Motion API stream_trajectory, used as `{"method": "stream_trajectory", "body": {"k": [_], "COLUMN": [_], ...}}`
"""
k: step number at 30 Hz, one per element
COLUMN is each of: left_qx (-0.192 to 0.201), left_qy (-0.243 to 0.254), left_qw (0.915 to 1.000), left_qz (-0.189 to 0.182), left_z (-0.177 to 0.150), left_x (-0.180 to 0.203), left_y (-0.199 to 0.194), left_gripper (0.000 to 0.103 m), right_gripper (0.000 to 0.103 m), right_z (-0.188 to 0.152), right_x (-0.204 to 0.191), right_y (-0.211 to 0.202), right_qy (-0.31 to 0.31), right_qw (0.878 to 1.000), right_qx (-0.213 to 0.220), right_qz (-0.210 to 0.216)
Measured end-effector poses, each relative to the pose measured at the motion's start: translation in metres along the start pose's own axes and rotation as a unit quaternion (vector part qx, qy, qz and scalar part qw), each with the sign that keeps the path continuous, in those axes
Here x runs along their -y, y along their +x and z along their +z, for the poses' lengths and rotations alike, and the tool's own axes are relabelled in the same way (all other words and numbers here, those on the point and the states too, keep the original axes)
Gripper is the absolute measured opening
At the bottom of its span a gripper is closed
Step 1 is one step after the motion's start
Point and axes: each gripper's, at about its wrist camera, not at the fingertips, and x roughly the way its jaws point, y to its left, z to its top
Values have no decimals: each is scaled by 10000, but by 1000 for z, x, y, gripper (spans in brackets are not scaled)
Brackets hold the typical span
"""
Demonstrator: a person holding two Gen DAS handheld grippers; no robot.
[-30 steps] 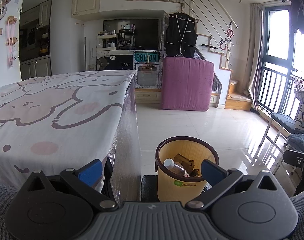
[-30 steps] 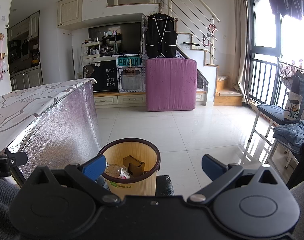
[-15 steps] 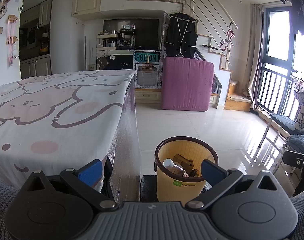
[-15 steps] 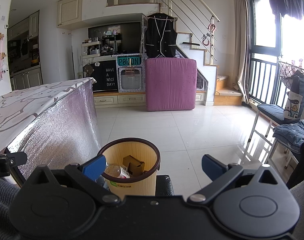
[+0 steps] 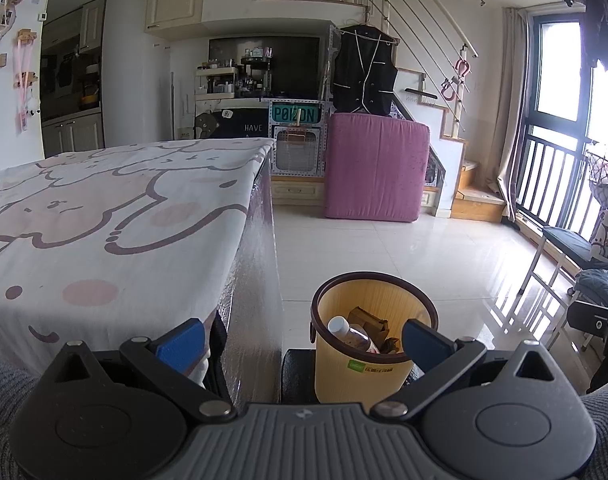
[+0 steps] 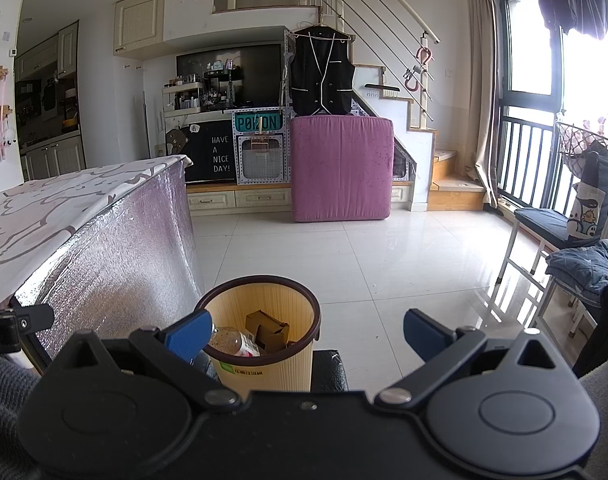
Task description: Collect trash
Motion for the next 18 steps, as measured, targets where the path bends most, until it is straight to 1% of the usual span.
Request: {"method": "stream_trajectory", "body": {"k": [18], "left_qx": [5], "left_qy": [22], "left_qw": [10000], "left_qz": [36], "left_z": [0], "left_x": [0], "left_y": [-1], "left_gripper": [103], "right_gripper": [103], "right_z": [1], "right_x": [0], "right_y": [0], "right_qy": [-2], "right_qw": [10000], "right_qx": [-4], "right_qz": [1]}}
